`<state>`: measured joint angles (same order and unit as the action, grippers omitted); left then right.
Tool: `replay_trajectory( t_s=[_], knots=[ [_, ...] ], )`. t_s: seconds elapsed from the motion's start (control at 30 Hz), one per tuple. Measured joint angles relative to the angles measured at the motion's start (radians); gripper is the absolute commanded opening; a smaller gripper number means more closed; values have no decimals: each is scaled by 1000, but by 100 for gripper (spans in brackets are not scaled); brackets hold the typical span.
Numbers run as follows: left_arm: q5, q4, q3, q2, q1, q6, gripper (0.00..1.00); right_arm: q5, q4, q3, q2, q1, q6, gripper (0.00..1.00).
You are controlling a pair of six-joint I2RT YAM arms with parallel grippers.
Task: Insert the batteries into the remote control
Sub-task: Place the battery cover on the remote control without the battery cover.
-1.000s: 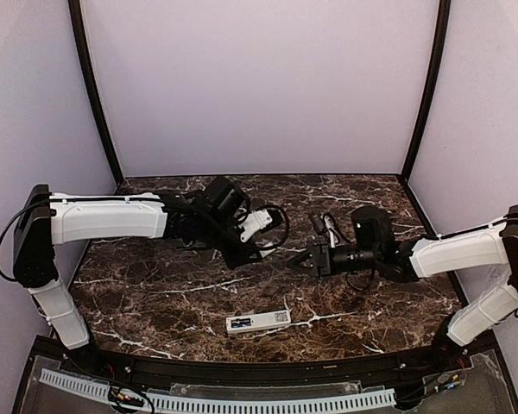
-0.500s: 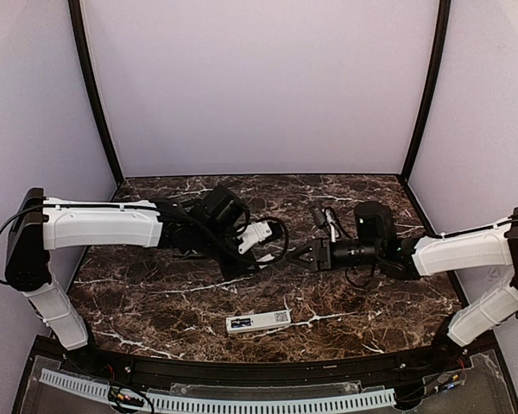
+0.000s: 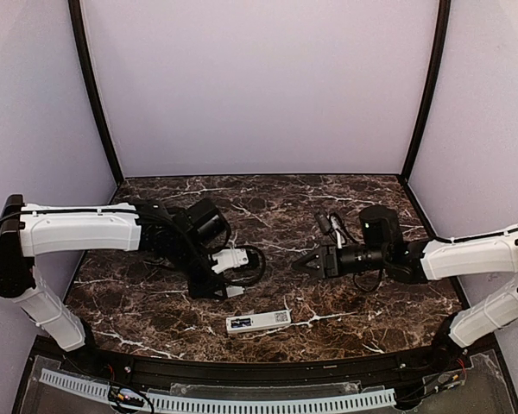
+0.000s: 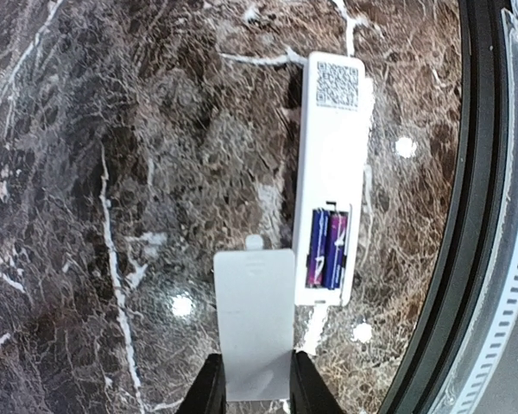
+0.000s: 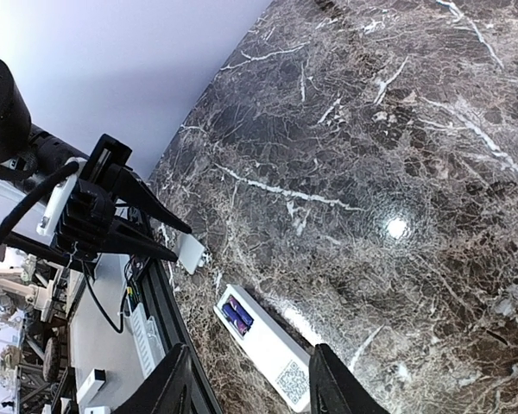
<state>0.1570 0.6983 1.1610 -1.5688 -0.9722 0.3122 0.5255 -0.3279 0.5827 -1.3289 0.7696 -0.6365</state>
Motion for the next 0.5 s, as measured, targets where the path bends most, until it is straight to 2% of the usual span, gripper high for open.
replay_trajectory(
  t_s=[0.33, 0.5],
  knots=[
    [17, 86, -10, -9, -52, 49, 18, 18, 9, -31, -7, 0, 3, 44],
    [11, 98, -8, -75, -86, 64, 18, 28, 5, -55, -34, 0, 3, 44]
  ],
)
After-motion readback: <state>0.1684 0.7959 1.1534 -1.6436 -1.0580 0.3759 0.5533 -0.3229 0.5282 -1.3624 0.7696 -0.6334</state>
